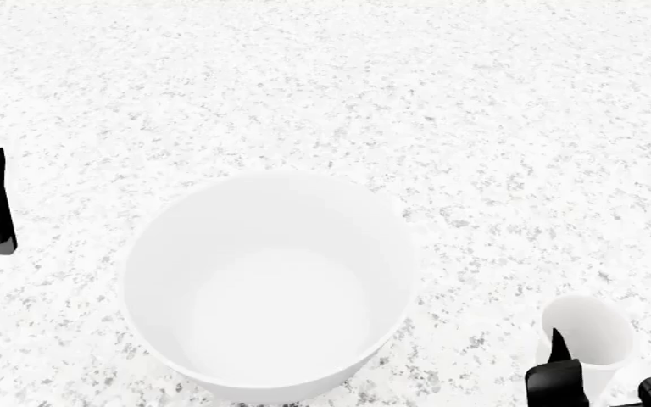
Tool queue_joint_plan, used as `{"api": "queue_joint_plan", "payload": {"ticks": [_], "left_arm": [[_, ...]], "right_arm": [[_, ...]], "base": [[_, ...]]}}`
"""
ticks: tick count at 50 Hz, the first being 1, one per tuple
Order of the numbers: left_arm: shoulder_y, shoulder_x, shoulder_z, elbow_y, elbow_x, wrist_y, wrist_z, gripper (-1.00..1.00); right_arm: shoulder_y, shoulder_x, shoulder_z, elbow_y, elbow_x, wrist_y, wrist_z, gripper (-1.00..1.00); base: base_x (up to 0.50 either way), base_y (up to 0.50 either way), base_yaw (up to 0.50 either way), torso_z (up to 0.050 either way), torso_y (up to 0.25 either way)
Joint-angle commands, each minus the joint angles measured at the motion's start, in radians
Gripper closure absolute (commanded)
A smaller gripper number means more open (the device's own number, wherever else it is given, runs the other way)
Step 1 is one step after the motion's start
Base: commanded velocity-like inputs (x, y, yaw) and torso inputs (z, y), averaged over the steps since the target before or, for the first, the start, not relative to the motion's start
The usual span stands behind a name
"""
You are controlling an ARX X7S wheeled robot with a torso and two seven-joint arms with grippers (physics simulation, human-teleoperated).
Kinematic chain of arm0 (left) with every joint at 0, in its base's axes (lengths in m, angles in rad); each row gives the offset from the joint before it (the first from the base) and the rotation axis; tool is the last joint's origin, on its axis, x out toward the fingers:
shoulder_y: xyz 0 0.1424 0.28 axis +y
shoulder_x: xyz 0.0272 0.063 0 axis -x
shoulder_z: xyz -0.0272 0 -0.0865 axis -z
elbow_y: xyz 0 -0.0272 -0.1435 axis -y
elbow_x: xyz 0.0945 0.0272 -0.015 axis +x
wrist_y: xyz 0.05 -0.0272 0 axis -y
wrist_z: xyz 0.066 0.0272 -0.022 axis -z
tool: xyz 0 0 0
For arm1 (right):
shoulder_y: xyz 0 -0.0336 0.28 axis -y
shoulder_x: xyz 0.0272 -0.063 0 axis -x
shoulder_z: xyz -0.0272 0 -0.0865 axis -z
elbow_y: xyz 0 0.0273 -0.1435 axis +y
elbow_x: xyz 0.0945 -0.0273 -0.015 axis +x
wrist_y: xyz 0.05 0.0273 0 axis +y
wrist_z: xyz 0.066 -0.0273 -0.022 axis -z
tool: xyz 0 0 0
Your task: Place the cup inside the bowl on the dining table and move the bowl to any counter.
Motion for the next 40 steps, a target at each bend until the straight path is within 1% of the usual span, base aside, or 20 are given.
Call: {"api": "queue_joint_plan", "payload": {"ticks": [1,4,18,30,40], "left_arm": [[0.008,0.001,0.0,0.002,-0.008,0.001,-0.009,-1.0],[0.004,0.003,0.005,-0.001,-0.007,0.0,-0.013,-1.0],[0.004,-0.007,0.003,0.0,-0.018,-0.004,-0.019,-1.0],[0.009,-0.009,0.011,-0.005,-0.019,0.006,-0.023,-1.0],[0.015,-0.019,0.004,-0.004,-0.027,0.007,-0.026,-1.0]], "right_arm": [[-0.048,-0.002,-0.045,0.002,-0.13,-0.036,-0.103,-1.0],[-0.068,-0.008,-0.056,0.005,-0.18,-0.061,-0.137,-1.0],[-0.113,-0.028,-0.098,0.034,-0.293,-0.145,-0.231,-1.0],[-0.093,-0.027,-0.136,0.063,-0.334,-0.169,-0.251,-1.0],[-0.097,-0.049,-0.195,0.104,-0.399,-0.219,-0.308,-1.0]], "base": [[0.0,0.0,0.0,0.0,0.0],[0.0,0.0,0.0,0.0,0.0],[0.0,0.0,0.0,0.0,0.0],[0.0,0.0,0.0,0.0,0.0],[0.0,0.0,0.0,0.0,0.0]]}}
